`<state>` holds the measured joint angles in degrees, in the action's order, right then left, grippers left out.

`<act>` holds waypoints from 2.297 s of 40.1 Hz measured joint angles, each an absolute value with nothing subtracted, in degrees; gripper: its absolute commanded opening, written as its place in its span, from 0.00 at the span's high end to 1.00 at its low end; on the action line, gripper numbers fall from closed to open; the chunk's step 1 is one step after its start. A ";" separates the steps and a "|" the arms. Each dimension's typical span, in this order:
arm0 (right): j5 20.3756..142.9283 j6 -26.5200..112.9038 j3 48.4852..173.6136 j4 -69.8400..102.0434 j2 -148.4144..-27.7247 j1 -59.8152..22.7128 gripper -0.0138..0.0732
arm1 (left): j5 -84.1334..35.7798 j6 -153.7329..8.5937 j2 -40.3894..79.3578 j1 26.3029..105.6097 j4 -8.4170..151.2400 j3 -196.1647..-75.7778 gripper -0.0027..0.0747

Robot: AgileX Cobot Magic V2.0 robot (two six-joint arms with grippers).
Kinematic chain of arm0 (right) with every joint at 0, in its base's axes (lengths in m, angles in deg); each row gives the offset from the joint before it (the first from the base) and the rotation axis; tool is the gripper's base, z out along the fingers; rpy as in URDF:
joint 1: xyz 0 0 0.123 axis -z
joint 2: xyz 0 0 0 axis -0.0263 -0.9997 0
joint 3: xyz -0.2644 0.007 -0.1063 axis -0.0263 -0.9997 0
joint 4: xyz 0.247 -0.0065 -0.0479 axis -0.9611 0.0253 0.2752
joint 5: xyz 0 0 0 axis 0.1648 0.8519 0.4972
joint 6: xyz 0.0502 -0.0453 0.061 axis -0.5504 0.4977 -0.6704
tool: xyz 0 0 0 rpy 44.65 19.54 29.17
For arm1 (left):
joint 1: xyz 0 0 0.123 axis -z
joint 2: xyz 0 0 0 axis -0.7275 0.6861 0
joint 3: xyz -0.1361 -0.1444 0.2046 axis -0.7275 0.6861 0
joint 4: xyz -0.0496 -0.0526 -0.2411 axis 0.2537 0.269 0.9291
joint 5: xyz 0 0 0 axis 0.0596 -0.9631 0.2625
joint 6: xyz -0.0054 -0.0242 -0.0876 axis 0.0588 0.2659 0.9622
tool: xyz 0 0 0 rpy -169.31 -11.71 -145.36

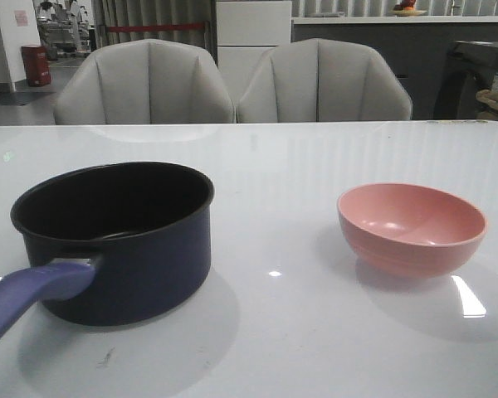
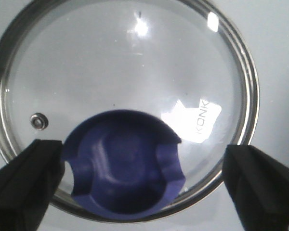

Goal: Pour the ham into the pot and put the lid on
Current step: 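Lower the left gripper to the lid knob on the table and grasp, then lift the glass lid and move it over the saucepan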

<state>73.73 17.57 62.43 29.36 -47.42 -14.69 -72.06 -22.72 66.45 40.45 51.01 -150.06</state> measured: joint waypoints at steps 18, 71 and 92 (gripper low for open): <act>73.73 17.57 62.43 29.36 -47.42 -14.69 0.66 | -72.68 -21.81 68.69 40.45 51.47 -150.83 0.06; 73.73 17.57 62.43 29.36 -47.42 -14.69 0.66 | -72.85 -23.82 69.60 40.11 49.00 -154.40 0.82; 73.73 17.57 62.35 29.36 -47.42 -14.69 0.66 | -80.94 -33.43 63.38 41.98 54.96 -164.22 0.82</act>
<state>73.73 17.57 62.35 29.36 -47.42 -14.69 -80.94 -33.43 63.38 41.98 54.96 -164.22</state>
